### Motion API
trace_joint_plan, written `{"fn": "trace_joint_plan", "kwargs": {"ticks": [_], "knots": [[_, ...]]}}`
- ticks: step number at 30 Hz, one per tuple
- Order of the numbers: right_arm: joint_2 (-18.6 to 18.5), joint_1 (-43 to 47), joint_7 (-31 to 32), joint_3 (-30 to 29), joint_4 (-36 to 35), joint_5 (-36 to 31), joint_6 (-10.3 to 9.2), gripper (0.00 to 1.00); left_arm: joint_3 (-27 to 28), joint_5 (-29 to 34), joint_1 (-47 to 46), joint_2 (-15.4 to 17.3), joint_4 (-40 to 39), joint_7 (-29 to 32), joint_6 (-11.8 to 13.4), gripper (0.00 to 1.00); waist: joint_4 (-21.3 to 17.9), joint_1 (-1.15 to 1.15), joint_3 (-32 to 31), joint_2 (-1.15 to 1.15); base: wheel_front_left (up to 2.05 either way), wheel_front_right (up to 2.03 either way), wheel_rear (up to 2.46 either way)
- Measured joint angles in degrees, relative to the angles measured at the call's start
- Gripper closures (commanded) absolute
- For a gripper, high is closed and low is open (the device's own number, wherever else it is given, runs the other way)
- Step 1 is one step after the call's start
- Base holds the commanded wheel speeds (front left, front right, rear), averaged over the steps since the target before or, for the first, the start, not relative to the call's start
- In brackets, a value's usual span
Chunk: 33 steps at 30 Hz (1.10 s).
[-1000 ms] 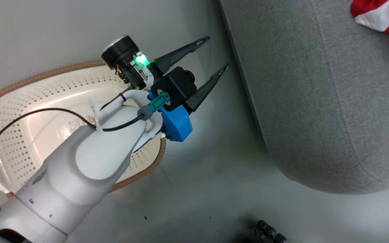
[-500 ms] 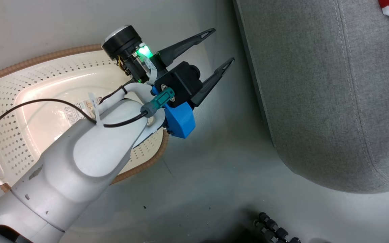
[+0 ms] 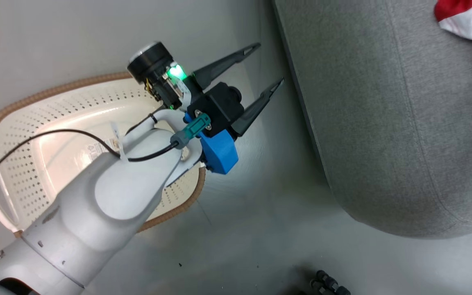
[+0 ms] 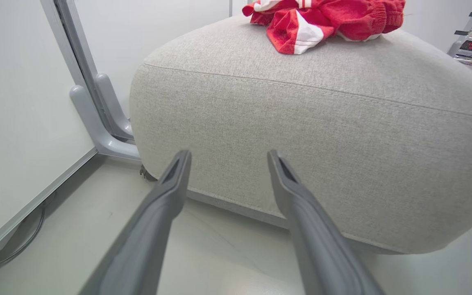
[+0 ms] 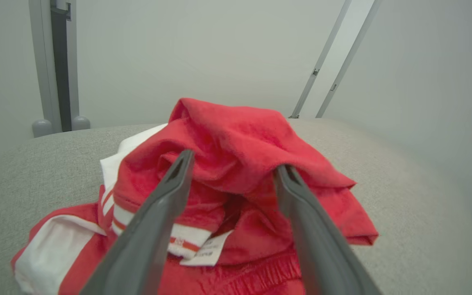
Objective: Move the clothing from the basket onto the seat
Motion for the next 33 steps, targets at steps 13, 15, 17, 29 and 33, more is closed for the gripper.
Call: {"fn": "trace_joint_plan", "kwargs": {"ticks": [13,15,17,29,33], "knots": [[2.78,12.24,0.00,1.45,-9.66,-3.11,-0.01,0.00,3.63,-4.67,7.66,-3.04,3.32,-3.28,3.13,0.00,1.21,0.00,-12.31,0.00,0.00,0.00,0.00],[2.78,13.34,0.00,3.12,-11.02,-3.27,0.00,0.00,5.09,-5.25,9.04,-3.12,3.21,-3.32,3.94,0.00,1.73,-0.01,-14.55,0.00,0.00,0.00,0.00],[2.61,14.21,0.00,5.04,-12.07,-3.19,0.00,0.00,7.36,-5.52,10.46,-3.16,1.94,-3.47,4.74,0.00,2.38,-0.01,-16.82,0.00,0.00,0.00,0.00],[2.85,18.80,0.00,18.51,-13.52,-2.08,0.00,0.00,22.70,-4.89,23.01,-3.00,-3.85,-3.49,7.60,0.00,9.32,-0.02,-28.75,0.00,0.00,0.00,0.00],[3.80,20.40,-0.01,22.15,-12.82,-1.32,-0.01,0.00,27.69,-3.76,27.08,-3.38,-5.06,-3.50,8.09,0.00,12.27,-0.02,-31.99,0.00,0.00,0.00,0.00]]}}
